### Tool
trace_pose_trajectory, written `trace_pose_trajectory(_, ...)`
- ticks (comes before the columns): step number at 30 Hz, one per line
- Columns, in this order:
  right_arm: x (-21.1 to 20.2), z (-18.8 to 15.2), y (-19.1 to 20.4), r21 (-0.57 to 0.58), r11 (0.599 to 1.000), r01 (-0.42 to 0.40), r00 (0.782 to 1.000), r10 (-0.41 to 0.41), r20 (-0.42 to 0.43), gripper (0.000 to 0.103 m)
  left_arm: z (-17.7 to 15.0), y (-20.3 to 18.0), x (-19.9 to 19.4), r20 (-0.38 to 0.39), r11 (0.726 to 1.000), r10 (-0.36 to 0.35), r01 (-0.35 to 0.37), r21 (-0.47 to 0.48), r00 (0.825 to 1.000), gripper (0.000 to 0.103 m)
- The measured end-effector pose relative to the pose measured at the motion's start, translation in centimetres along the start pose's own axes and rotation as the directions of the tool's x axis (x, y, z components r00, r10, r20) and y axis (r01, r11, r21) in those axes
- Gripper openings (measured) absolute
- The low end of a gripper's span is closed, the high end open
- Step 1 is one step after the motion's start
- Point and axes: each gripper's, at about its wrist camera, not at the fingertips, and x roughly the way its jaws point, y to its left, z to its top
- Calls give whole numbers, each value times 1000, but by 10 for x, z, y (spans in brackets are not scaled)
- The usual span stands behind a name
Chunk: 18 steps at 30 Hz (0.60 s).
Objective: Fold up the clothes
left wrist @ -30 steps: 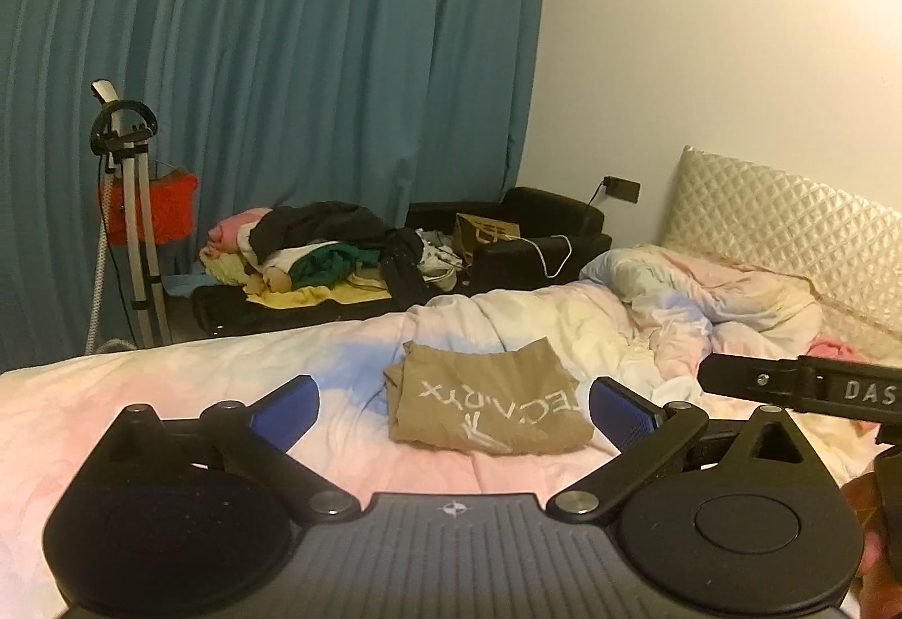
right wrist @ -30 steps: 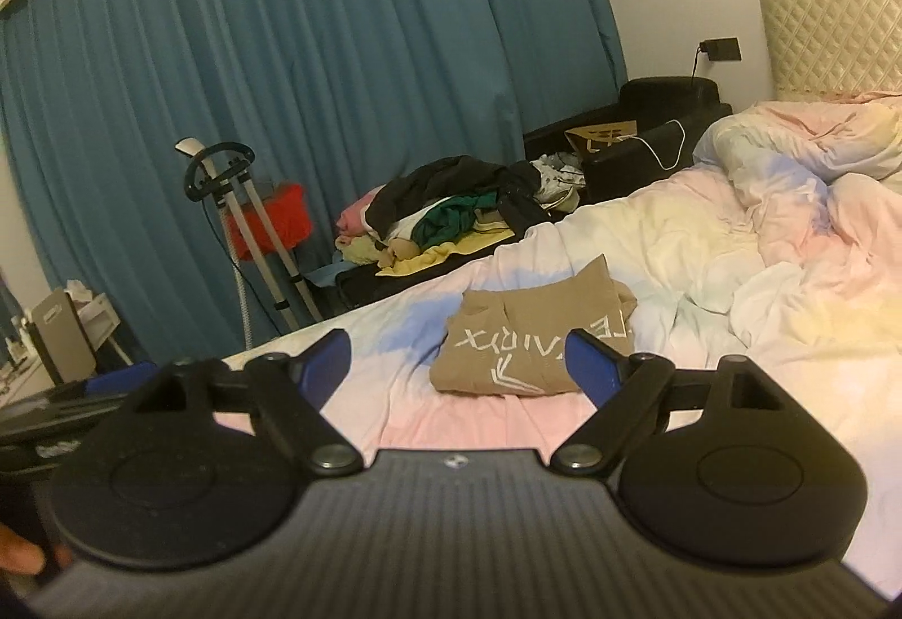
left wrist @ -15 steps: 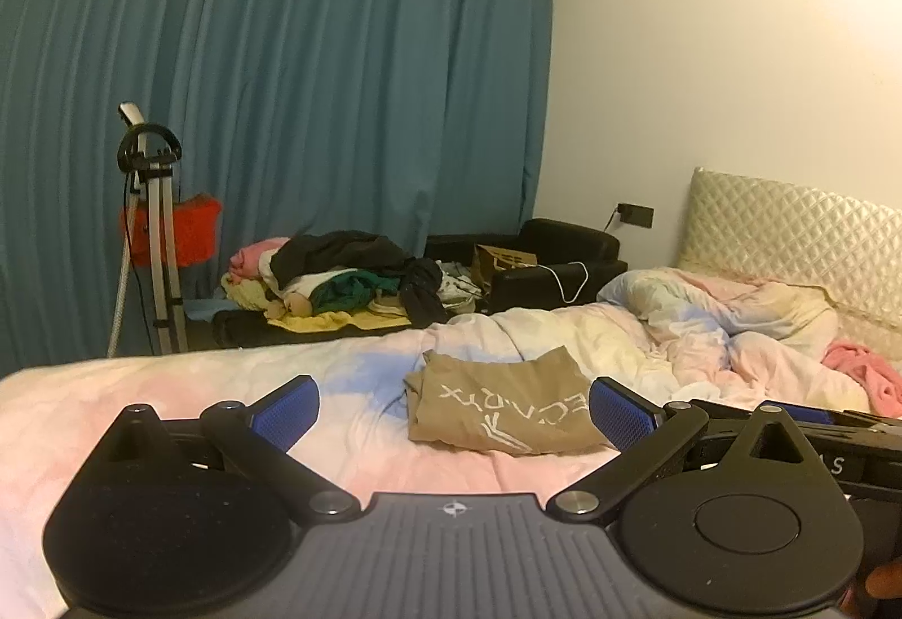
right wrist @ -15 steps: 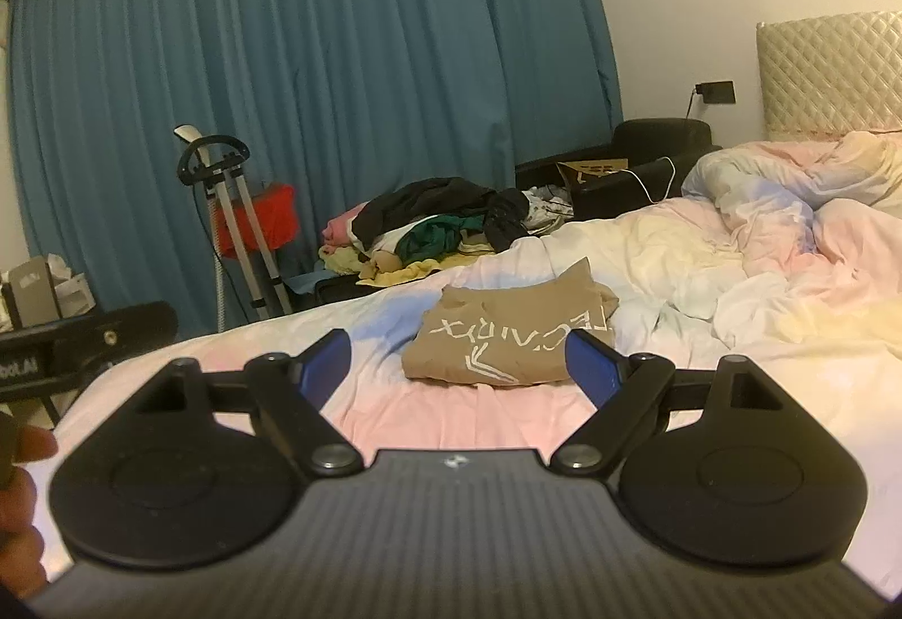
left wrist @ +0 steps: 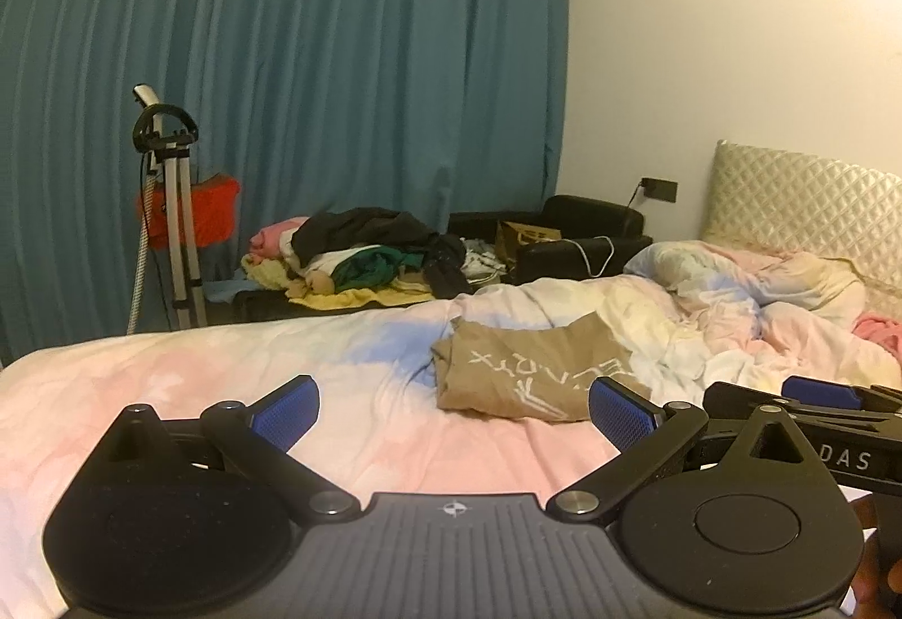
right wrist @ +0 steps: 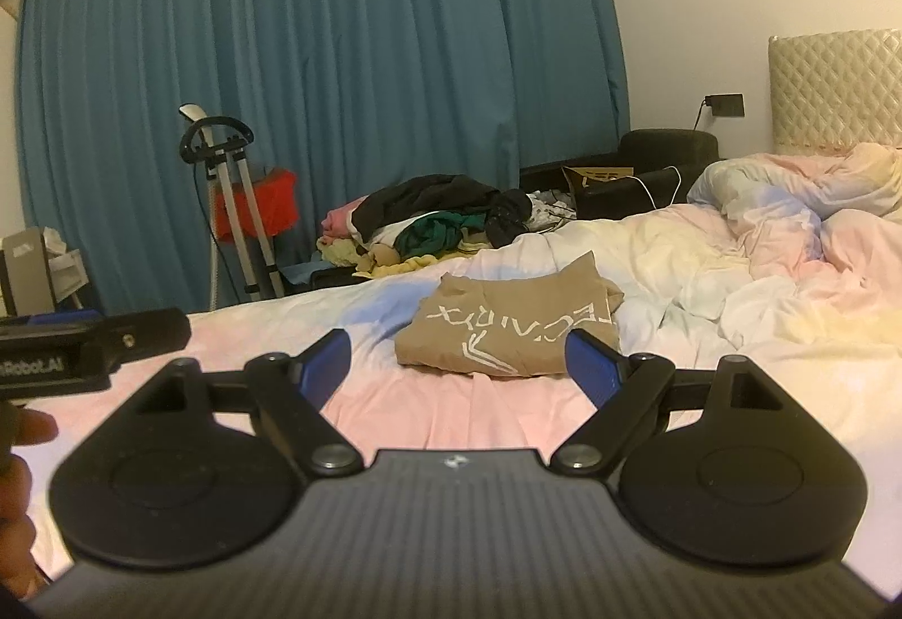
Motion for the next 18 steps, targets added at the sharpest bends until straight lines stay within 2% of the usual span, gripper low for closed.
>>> trace_pose_trajectory(10,2,-10,-5,18,1000,16,1000,-16,-12,85,-16,8,3,-22,999,14,-14,-38,1000,103)
trace_pose_trajectory(18,-5,-13,0,-19,1000,16,1000,-16,4,85,-20,7,3,-24,999,33,-34,-38,999,103)
